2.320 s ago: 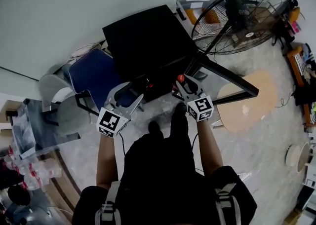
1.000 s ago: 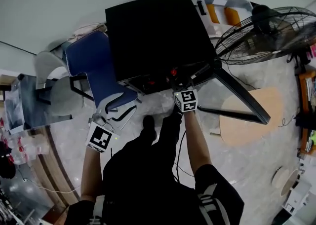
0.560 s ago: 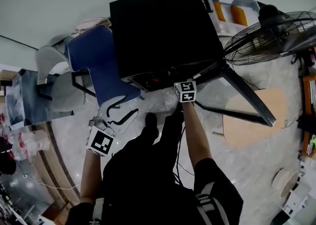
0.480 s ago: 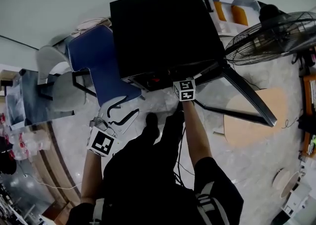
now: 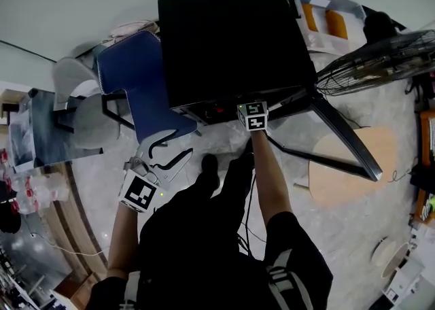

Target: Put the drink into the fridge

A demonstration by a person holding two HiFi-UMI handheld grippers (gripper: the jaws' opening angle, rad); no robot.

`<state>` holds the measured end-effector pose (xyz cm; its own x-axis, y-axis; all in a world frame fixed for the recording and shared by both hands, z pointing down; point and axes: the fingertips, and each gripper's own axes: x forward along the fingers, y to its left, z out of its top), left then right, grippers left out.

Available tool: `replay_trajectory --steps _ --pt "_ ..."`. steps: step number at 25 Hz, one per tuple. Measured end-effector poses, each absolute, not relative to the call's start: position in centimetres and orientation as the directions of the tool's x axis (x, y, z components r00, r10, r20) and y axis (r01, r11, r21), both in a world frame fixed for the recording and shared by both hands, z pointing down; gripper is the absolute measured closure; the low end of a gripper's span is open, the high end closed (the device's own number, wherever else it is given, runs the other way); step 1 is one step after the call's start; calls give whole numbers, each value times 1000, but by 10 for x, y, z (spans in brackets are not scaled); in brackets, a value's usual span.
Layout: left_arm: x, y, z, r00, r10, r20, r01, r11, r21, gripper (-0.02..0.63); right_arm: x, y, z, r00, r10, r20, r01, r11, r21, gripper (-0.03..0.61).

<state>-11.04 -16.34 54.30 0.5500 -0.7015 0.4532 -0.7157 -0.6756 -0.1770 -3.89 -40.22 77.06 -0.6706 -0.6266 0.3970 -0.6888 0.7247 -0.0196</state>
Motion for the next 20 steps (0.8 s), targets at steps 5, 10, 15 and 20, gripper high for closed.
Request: replay_trajectory --steps 5,10,15,20 --pt "-111 -168 542 556 -700 449 -718 -676 -166 410 -38 -404 772 -676 -624 393 -690 723 -37 442" --pt "-109 -170 539 563 -700 440 -714 -680 -167 410 -40 -405 771 -675 -615 408 -680 733 -22 434" --pt "-108 -169 535 575 -698 426 -714 -683 -156 410 -34 -401 767 -664 -609 435 -681 732 -15 380" --pt "-106 -172 527 596 -703 389 -715 -685 -142 410 -15 -383 762 -647 -611 456 -688 726 -3 370"
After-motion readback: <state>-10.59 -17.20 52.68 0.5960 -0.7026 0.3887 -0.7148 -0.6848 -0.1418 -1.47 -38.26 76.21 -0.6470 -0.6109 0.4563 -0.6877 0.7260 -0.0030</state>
